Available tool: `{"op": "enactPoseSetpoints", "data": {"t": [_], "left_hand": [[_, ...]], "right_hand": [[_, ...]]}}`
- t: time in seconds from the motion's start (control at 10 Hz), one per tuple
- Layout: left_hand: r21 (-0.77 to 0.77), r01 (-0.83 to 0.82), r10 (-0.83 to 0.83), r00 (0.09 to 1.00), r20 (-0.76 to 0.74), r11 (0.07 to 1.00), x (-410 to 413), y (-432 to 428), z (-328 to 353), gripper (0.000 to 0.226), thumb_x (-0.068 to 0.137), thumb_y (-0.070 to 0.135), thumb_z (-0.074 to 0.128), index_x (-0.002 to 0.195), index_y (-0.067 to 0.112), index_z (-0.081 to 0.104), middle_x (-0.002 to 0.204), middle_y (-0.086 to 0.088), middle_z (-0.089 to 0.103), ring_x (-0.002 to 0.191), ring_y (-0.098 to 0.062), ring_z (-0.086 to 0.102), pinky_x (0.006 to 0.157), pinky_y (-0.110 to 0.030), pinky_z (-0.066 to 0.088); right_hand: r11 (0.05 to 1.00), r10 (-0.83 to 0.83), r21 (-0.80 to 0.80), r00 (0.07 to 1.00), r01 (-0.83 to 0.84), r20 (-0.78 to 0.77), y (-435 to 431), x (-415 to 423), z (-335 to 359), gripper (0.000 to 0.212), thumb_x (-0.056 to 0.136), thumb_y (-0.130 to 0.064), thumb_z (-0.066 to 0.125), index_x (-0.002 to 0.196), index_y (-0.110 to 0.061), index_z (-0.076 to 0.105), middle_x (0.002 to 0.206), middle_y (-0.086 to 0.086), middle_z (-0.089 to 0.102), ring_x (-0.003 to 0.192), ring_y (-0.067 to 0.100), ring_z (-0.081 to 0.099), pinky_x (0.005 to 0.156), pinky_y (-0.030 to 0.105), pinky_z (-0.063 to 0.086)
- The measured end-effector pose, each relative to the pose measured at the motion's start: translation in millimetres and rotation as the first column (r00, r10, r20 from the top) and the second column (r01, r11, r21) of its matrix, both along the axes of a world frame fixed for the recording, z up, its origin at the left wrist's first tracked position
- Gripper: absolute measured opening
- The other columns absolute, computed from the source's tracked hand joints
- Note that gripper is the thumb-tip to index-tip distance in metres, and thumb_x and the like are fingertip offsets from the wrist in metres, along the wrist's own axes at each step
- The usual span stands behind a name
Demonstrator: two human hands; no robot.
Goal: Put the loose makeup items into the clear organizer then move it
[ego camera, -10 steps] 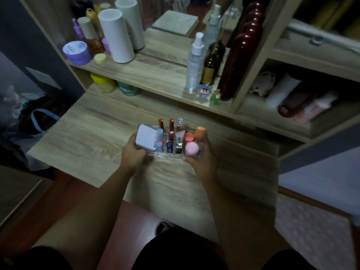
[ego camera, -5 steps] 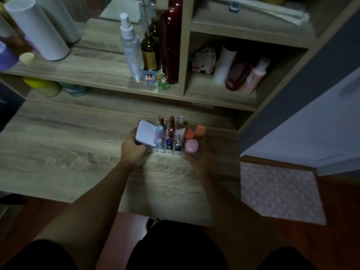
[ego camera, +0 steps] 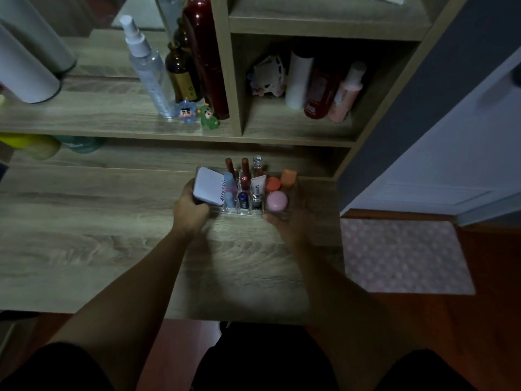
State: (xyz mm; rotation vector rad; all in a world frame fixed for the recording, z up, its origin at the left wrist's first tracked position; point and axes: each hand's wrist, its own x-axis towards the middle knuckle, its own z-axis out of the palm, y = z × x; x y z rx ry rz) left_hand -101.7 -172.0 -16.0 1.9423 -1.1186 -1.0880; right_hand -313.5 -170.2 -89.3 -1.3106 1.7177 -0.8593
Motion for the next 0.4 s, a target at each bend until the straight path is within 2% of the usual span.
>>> {"op": "enactPoseSetpoints", "data": {"t": [0.2, 0.3, 0.4], "left_hand": [[0.012, 0.019, -0.019, 1.0, -0.022, 1.0, 1, 2, 5, 0.068, 0.08, -0.007, 0.057, 0.139, 0.017, 0.034, 0.131, -0.02, 0.053, 0.118, -0.035, 0.052, 0.101, -0.053, 0.046], [0.036, 0.07, -0.068, 0.997, -0.047, 0.997, 1, 3, 11, 0.073, 0.081, -0.011, 0.055, 0.142, 0.015, 0.027, 0.132, -0.021, 0.05, 0.12, -0.036, 0.05, 0.099, -0.05, 0.047], [0.046, 0.067, -0.064, 0.996, -0.06, 0.997, 0, 8, 19, 0.091, 0.08, -0.014, 0.055, 0.148, 0.013, 0.001, 0.138, -0.022, 0.045, 0.125, -0.036, 0.047, 0.102, -0.046, 0.044]], "right_hand": [[0.999, -0.009, -0.046, 1.0, 0.008, -0.016, 1, 0, 6, 0.094, 0.058, -0.023, 0.086, 0.137, -0.019, 0.035, 0.132, 0.008, 0.055, 0.116, 0.021, 0.053, 0.1, 0.039, 0.042], [1.0, 0.016, -0.009, 1.0, -0.016, -0.017, 0, -1, 12, 0.091, 0.061, -0.022, 0.086, 0.137, -0.016, 0.036, 0.132, 0.009, 0.054, 0.117, 0.024, 0.053, 0.096, 0.033, 0.043], [0.994, 0.061, 0.092, 0.997, -0.057, -0.044, -2, -8, 26, 0.083, 0.067, -0.028, 0.082, 0.136, -0.015, 0.038, 0.133, 0.012, 0.053, 0.122, 0.031, 0.052, 0.088, 0.031, 0.047]]}}
